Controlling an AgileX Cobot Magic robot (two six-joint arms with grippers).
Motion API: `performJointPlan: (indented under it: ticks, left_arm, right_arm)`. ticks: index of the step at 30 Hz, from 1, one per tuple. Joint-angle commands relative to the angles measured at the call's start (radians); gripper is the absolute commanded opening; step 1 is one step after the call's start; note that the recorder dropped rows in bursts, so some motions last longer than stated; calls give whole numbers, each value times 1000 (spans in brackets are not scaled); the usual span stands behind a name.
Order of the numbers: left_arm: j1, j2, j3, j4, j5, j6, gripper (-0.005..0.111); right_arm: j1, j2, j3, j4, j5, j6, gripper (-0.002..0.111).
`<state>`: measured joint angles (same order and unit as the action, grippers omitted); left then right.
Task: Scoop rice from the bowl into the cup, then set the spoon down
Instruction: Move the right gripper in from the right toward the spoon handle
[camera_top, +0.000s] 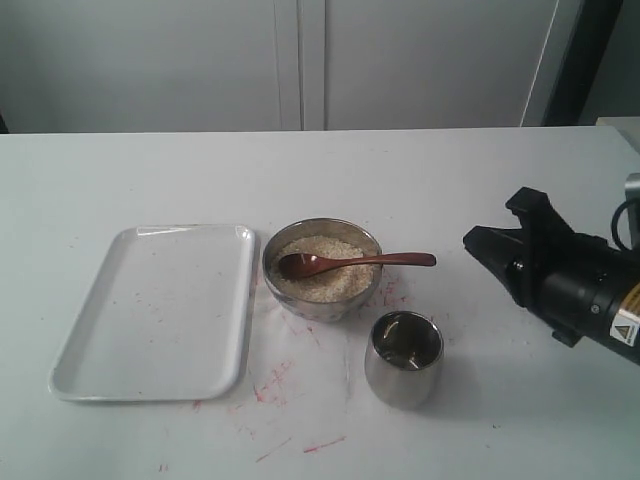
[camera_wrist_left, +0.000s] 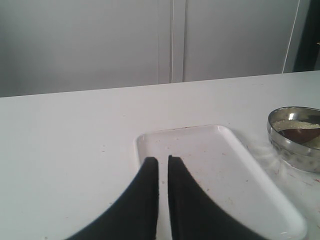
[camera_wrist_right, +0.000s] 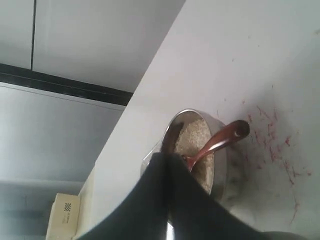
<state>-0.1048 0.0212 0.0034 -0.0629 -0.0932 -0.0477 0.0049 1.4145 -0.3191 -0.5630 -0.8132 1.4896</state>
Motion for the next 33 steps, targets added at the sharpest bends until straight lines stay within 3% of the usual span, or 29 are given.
performJointPlan:
  ticks: [1, 11, 21, 24, 28, 33]
  left_arm:
    - [-3, 1, -3, -4, -11, -1, 14]
    - [-3, 1, -3, -4, -11, -1, 14]
    - [-3, 1, -3, -4, -11, -1, 14]
    - [-3, 1, -3, -4, -11, -1, 14]
    - [-3, 1, -3, -4, -11, -1, 14]
    - [-3, 1, -3, -4, -11, -1, 14]
  right_arm:
    - [-8, 96, 25, 7, -175, -1, 0]
    - [-8, 321, 30, 18, -408, -48, 0]
    - [-8, 422, 28, 75, -408, -70, 1]
    - [-8, 422, 19, 75, -408, -80, 9]
    - [-8, 422, -22, 41, -408, -62, 52]
    - [-8, 422, -64, 37, -408, -1, 56]
